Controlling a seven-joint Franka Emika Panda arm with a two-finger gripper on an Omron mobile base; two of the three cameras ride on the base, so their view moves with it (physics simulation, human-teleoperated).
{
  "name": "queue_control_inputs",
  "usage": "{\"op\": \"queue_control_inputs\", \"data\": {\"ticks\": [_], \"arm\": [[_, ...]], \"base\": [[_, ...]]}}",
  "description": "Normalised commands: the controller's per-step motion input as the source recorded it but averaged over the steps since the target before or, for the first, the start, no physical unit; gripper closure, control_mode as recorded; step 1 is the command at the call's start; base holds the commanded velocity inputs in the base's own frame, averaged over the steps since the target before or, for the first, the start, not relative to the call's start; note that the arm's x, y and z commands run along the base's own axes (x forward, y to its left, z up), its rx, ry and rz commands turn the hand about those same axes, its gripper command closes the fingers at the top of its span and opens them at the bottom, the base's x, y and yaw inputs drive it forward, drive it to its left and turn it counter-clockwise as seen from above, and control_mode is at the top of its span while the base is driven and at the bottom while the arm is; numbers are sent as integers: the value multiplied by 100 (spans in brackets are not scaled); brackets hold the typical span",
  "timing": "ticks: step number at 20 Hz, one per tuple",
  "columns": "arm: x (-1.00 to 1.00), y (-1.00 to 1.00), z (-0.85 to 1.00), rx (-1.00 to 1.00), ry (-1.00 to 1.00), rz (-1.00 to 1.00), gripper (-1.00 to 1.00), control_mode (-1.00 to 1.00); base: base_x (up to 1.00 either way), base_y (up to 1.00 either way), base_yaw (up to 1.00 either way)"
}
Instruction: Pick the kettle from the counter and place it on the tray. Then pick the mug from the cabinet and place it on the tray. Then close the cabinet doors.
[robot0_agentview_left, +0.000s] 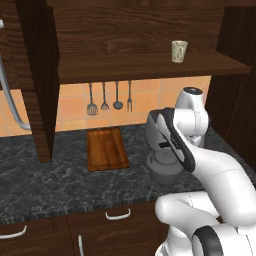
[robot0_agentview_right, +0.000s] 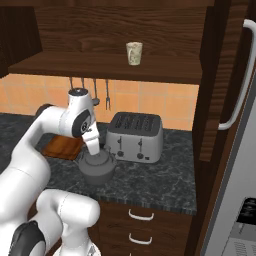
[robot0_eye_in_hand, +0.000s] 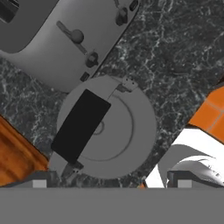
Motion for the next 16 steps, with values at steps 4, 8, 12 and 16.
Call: {"op": "queue_control_inputs", "data": {"ticks": [4, 8, 12, 16], "arm": [[17, 0, -20, 0, 1, -2, -100, -100], [20, 1, -23, 0, 2, -2, -100, -100], [14, 1, -16, 0, 2, -1, -100, -100], [8, 0, -16, 0, 1, 0, -100, -100]], "base": [[0, 0, 0], [0, 0, 0], [0, 0, 0], [0, 0, 0]]}}
